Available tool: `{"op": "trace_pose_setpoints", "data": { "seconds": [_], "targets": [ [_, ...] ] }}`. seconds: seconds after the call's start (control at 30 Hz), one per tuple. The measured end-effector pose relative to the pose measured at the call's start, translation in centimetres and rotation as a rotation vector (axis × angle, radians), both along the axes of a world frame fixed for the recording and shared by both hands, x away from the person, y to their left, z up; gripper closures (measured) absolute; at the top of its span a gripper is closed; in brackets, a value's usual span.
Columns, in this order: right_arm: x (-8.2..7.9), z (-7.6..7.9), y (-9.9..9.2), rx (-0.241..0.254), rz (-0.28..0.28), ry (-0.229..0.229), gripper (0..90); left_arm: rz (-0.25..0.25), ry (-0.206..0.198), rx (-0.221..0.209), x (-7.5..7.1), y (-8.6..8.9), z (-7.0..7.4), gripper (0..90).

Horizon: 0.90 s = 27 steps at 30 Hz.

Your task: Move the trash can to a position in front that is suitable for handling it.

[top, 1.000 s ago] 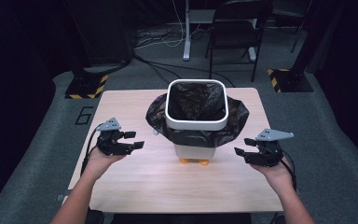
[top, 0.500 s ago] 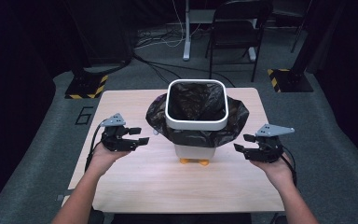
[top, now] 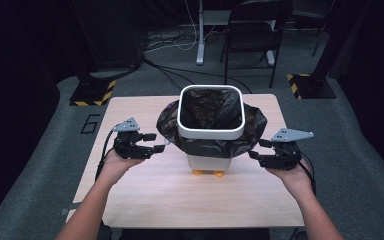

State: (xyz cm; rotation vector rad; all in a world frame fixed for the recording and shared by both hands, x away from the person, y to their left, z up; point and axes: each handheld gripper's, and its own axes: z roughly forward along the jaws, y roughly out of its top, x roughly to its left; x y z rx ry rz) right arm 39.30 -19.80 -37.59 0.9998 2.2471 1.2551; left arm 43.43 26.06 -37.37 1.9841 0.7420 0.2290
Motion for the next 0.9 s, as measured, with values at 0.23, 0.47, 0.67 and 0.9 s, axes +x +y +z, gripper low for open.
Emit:
{"op": "trace_pose_setpoints", "data": {
  "seconds": [0.23, 0.47, 0.67, 0.9],
  "targets": [
    [0.4, 0.2, 0.2, 0.015, 0.012, 0.004, 39.8, -0.016, 0.004, -0.004, 0.1, -0.3, 0.2, 35.3],
    [0.6, 0.6, 0.8, 0.010, 0.025, -0.003, 39.8, -0.030, -0.005, -0.009, 0.0, -1.0, 0.5, 35.1],
    [1.1, 0.6, 1.1, 0.004, 0.023, -0.006, 40.0, -0.037, -0.005, 0.001, 0.4, -1.8, 0.5, 35.1],
    [1.6, 0.5, 1.1, 0.025, 0.019, -0.002, 41.1, -0.037, 0.004, -0.013, 0.9, -2.4, 0.4, 35.5]
  ]
}}
